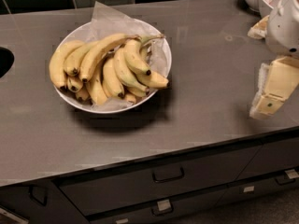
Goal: Pick banana from white bowl
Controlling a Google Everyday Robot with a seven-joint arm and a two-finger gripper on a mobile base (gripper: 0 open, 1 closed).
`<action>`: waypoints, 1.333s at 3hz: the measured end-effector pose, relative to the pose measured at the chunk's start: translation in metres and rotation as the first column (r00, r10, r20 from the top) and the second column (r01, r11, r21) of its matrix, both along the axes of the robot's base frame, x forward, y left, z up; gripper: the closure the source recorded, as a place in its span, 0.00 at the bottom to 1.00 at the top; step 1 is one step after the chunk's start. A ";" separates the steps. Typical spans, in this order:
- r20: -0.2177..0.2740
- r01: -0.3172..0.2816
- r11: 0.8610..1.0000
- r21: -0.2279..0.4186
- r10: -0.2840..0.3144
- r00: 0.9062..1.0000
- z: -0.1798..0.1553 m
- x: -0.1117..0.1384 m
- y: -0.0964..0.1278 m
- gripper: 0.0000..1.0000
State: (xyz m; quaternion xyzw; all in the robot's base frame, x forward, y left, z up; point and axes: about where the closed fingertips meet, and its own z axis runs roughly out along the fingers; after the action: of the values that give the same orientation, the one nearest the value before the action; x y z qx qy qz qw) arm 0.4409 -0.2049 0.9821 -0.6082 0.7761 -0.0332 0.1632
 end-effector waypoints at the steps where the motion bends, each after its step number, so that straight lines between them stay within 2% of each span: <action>1: -0.003 -0.006 1.000 0.020 0.006 1.000 0.006 0.007 0.021 0.00; 2: -0.031 0.001 0.998 0.058 0.001 1.000 0.003 0.018 0.053 0.00; 3: -0.031 0.001 0.998 0.058 0.001 1.000 0.003 0.018 0.053 0.00; 4: -0.013 -0.004 0.995 0.098 0.005 1.000 0.008 0.020 0.070 0.00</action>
Offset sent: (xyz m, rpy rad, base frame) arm 0.0262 0.0860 -0.0045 0.0945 0.0971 -0.0039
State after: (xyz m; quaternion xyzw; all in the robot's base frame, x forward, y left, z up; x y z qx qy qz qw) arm 0.4609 -0.1353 0.9903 -0.6014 0.7765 0.0094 0.1880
